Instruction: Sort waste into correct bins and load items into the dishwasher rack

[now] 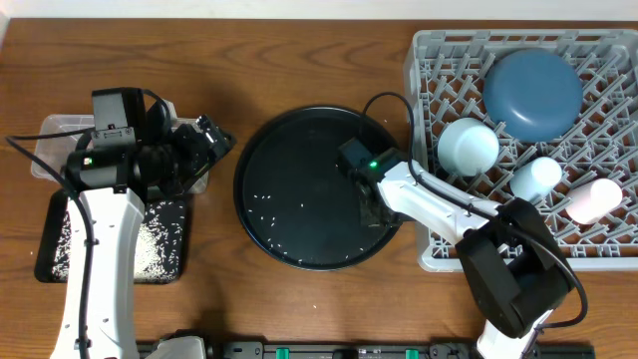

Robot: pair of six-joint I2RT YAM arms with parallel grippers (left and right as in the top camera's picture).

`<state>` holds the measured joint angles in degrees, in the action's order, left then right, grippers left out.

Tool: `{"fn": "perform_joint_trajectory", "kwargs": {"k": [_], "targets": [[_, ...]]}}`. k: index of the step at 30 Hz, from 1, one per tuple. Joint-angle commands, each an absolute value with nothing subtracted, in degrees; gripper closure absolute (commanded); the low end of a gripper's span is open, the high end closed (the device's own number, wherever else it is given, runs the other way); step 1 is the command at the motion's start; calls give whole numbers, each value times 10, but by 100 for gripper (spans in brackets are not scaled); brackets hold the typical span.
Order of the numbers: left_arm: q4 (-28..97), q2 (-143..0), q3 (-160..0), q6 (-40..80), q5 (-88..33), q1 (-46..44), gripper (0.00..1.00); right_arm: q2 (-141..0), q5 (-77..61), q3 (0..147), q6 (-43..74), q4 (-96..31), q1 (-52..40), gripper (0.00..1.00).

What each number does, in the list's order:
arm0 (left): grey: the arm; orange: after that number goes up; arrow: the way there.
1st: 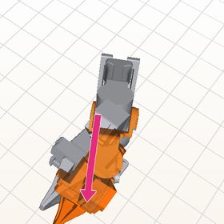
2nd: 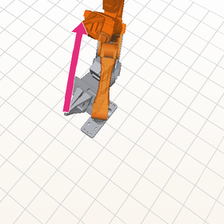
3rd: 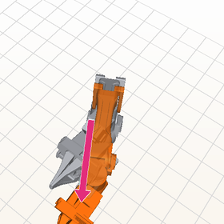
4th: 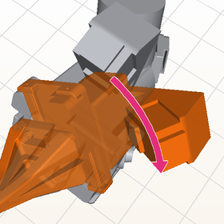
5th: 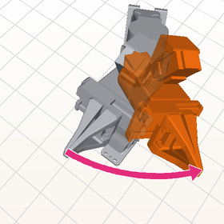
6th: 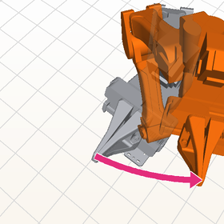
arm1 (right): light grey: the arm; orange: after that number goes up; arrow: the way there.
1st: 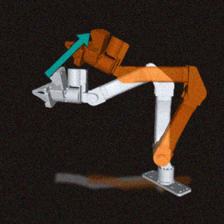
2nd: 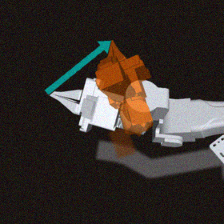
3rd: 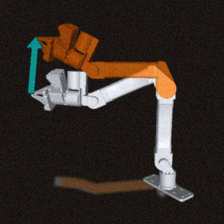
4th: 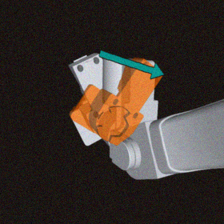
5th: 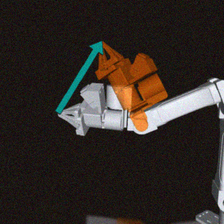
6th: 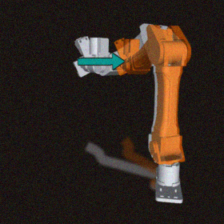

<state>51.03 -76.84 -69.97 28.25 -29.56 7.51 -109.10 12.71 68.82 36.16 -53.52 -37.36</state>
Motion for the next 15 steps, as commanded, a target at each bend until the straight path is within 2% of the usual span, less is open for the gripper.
{"fn": "perform_joint_trajectory", "kwargs": {"k": [1,6,9,13,15], "targets": [[512,-771,-703,277,-290,77,2,-1085,140,685,355,-536,-369,99],[512,-771,-703,277,-290,77,2,-1085,140,684,355,-536,-369,98],[512,-771,-703,277,-290,77,2,-1085,140,684,355,-535,-369,92],[512,-771,-703,277,-290,77,2,-1085,140,684,355,-533,-369,91],[512,-771,-703,277,-290,77,2,-1085,140,684,356,-531,-369,94]]}}
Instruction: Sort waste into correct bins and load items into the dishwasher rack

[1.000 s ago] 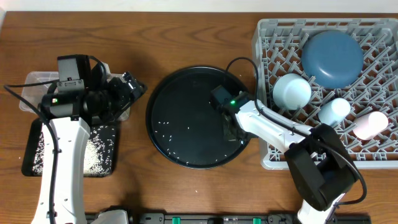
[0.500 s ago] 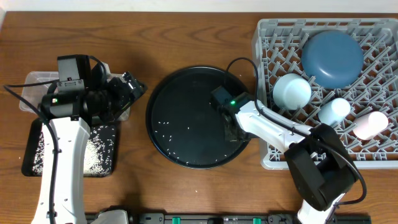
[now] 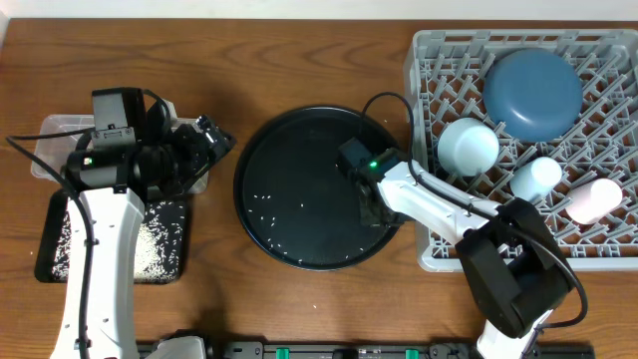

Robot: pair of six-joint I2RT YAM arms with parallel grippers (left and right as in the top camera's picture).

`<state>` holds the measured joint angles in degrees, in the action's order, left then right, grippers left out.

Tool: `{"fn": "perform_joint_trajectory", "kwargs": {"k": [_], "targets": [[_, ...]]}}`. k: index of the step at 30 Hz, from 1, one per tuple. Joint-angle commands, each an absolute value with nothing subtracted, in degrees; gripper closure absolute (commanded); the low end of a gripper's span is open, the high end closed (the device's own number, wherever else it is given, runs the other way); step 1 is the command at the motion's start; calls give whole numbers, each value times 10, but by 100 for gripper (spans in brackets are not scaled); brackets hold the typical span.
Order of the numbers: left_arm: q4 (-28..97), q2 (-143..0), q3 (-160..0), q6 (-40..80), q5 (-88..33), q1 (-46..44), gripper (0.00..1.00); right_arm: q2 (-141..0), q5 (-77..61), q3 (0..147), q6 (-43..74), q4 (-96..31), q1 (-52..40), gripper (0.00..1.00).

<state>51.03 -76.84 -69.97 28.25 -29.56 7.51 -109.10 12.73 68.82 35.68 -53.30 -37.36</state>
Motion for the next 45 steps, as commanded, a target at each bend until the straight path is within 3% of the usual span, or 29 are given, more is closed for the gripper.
{"fn": "perform_joint_trajectory", "kwargs": {"k": [1,6,13,17,26,45], "targets": [[512,-771,-703,277,-290,77,2,-1085,140,684,357,-530,-369,96],[512,-771,-703,277,-290,77,2,-1085,140,673,362,-516,-369,98],[512,-771,-703,277,-290,77,2,-1085,142,668,362,-514,-367,92],[512,-771,-703,277,-290,77,2,-1085,142,666,364,-503,-367,99],[512,-771,-703,277,-290,77,2,-1077,139,671,360,-495,-367,99],[512,-771,-703,277,-290,77,2,-820,81,681,259,-536,-319,99]]}}
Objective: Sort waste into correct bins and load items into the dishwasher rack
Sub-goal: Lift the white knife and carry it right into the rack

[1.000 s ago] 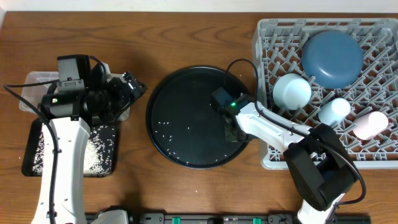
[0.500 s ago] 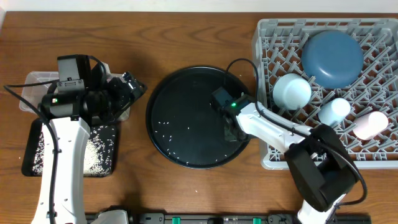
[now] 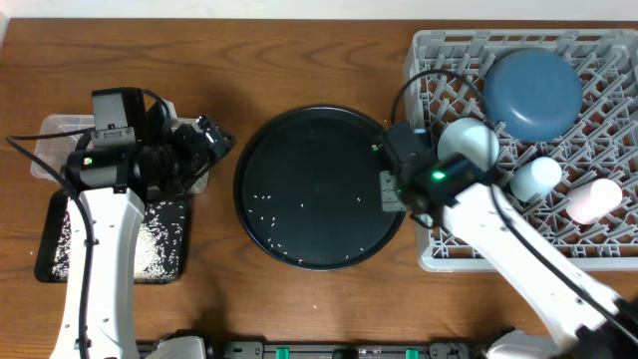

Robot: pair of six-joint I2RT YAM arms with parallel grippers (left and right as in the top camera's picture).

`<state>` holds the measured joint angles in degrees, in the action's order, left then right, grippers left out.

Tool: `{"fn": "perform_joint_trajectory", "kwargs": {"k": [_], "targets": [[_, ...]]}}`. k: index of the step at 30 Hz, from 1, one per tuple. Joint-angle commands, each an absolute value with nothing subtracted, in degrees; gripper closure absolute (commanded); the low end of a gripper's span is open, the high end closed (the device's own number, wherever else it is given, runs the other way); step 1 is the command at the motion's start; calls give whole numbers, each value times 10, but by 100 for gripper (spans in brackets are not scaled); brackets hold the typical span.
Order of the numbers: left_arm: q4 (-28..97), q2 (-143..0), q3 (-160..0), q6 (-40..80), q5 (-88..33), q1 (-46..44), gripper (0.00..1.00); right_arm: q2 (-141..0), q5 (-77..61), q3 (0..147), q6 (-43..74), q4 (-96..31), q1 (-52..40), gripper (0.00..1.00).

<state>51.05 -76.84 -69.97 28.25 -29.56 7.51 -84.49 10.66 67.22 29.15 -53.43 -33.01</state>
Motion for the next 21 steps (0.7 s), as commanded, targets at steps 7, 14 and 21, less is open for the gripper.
{"fn": "perform_joint_trajectory", "kwargs": {"k": [7,14,21], "targets": [[512,-771,-703,277,-290,77,2,-816,70,680,252,-553,-317,99],[512,-771,-703,277,-290,77,2,-816,64,680,252,-550,-317,99],[512,-771,-703,277,-290,77,2,-809,66,680,246,-539,-312,99]]}}
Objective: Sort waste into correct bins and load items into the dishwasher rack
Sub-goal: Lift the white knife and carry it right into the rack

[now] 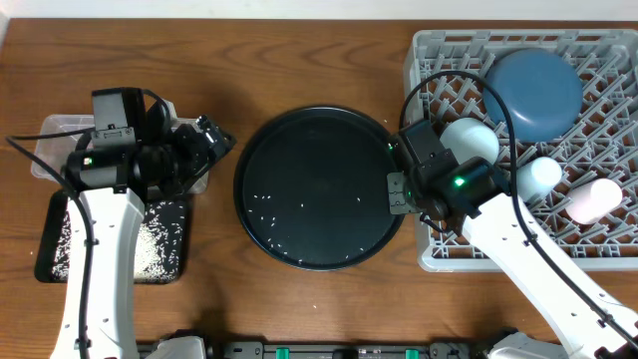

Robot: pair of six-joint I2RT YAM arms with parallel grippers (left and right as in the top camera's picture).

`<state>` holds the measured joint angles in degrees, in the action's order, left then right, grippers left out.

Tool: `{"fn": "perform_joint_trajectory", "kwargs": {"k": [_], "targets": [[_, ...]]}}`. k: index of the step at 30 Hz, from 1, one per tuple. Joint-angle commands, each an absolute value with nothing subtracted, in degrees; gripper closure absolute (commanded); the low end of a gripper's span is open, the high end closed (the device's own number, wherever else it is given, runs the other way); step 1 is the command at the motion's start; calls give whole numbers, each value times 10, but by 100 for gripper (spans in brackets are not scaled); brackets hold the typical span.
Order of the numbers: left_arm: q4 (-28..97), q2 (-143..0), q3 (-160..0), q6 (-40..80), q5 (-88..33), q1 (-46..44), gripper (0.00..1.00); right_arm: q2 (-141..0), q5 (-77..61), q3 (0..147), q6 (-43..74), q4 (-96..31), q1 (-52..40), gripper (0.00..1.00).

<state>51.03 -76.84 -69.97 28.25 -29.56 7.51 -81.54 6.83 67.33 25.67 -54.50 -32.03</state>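
Observation:
A round black plate (309,189) with scattered rice grains lies mid-table. My right gripper (396,191) sits at the plate's right rim, next to the grey dishwasher rack (431,254); its jaws are hidden under the wrist, so their state is unclear. The rack holds a blue bowl (533,90), two white cups (469,142) (538,175) and a pink cup (595,197). My left gripper (217,140) hovers at the right edge of the bins, too dark to read.
At the left a clear plastic bin (50,140) stands behind a black tray (60,244) covered with rice. The left arm reaches over both. The rack's left wall is close to the plate's rim.
My right gripper has shifted slightly right and toward the rack, from over the plate's right rim to its outer edge. The plate, rack items and left arm are unchanged.
At first my right gripper rested low on the right part of the black plate, arm folded in from the lower right, and stayed there. Later it was at the plate's right rim with the arm stretched out; now it stands at the rim's outer edge.

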Motion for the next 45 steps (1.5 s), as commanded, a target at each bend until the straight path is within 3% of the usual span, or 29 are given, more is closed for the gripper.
{"fn": "perform_joint_trajectory", "kwargs": {"k": [1,16,25,45], "targets": [[512,-771,-703,277,-290,77,2,-805,63,681,246,-535,-311,99],[512,-771,-703,277,-290,77,2,-691,59,681,242,-549,-300,99],[512,-771,-703,277,-290,77,2,-622,55,681,256,-630,-231,99],[512,-771,-703,277,-290,77,2,-584,6,693,222,-635,-187,99]]}}
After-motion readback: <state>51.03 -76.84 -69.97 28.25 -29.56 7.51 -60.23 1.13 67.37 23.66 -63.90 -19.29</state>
